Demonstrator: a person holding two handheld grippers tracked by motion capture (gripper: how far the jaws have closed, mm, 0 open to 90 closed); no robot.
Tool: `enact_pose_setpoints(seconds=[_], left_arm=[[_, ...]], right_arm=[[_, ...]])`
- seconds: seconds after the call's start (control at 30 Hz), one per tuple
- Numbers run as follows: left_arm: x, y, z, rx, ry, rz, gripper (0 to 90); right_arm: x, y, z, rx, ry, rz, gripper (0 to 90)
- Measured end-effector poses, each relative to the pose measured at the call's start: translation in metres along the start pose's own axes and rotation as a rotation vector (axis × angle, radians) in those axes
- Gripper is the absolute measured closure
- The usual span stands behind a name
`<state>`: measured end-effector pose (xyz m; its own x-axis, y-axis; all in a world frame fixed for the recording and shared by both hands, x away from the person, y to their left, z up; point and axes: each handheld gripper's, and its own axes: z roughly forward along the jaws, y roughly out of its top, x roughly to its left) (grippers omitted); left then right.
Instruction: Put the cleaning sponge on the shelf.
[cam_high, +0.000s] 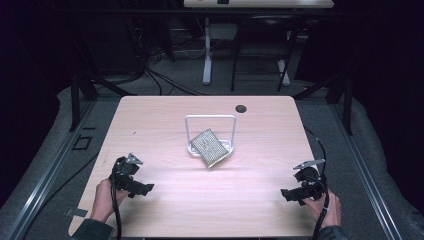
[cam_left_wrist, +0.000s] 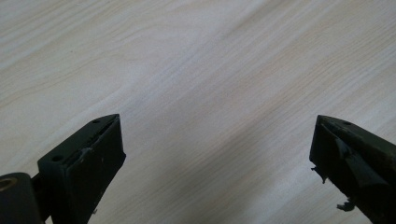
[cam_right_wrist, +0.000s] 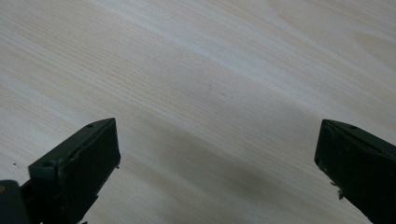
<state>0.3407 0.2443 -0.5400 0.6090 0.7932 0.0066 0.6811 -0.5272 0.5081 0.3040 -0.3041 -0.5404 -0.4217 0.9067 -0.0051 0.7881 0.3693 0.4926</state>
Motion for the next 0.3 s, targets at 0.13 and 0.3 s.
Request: enact_pose_setpoints(seconds=[0.13, 0.3], left_arm=[[-0.0006, 0.0003, 0.0006, 0.007, -0.001, 0.003, 3.0], [-0.0002, 0.0003, 0.0012, 0.006, -0.002, -0.002, 3.0]], right_arm=[[-0.0007, -0.0005, 0.0038, 0.019, 0.016, -0.001, 0.0], [0.0013, 0.0008, 0.0071, 0.051, 0.022, -0.015, 0.0]])
